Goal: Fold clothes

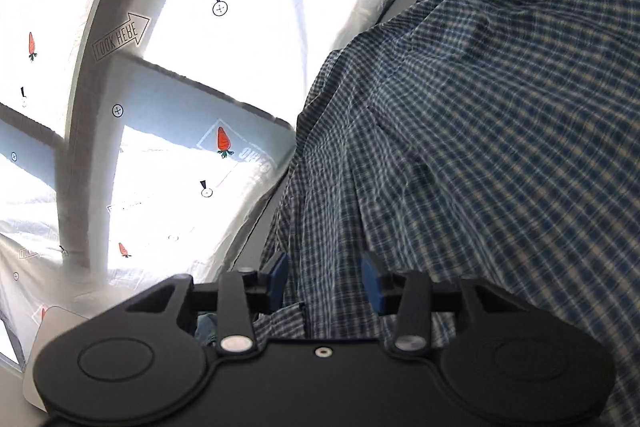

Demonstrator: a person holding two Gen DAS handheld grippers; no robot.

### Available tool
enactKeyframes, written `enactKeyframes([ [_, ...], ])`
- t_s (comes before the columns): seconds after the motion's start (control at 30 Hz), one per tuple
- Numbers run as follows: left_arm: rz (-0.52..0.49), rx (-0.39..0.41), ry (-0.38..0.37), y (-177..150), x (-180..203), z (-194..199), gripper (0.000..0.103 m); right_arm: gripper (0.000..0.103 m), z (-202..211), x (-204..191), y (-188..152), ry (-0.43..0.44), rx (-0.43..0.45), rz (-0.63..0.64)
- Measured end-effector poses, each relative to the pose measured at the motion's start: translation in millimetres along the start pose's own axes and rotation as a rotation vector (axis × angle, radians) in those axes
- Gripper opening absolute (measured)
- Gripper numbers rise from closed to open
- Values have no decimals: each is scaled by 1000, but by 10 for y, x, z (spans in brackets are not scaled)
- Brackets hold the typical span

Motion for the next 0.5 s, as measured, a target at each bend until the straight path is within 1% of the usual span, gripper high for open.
enactKeyframes([
  [0.07,7,-7,4,17,-5,-19,76,32,-261,-57,-150,37,-71,-52],
  [0.1,13,-10,-3,23,2,-24,80,32,-383,-80,-219,43,-105,-64],
  [0.13,20,-14,-9,29,9,-31,82,33,-496,-93,-280,34,-135,-59],
  [0.2,31,-25,-23,44,22,-48,90,33,-719,-119,-402,14,-196,-49],
  [0.27,41,-38,-35,60,35,-70,94,33,-929,-138,-515,-5,-251,-41],
  [0.4,52,-56,-58,83,63,-125,101,33,-1222,-198,-671,-23,-318,-4],
  [0.5,50,-60,-52,86,80,-138,103,33,-1386,-254,-755,-37,-354,37],
])
Point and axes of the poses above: each gripper's, at about its wrist camera, not at the fingertips, and z roughly against the way its jaws point, x to its right, y to its top, the point moved 9 cm from there along -z, roughly the way its jaws point, and after that the axes turned 2 degrees about y, right-handed, at the moved point
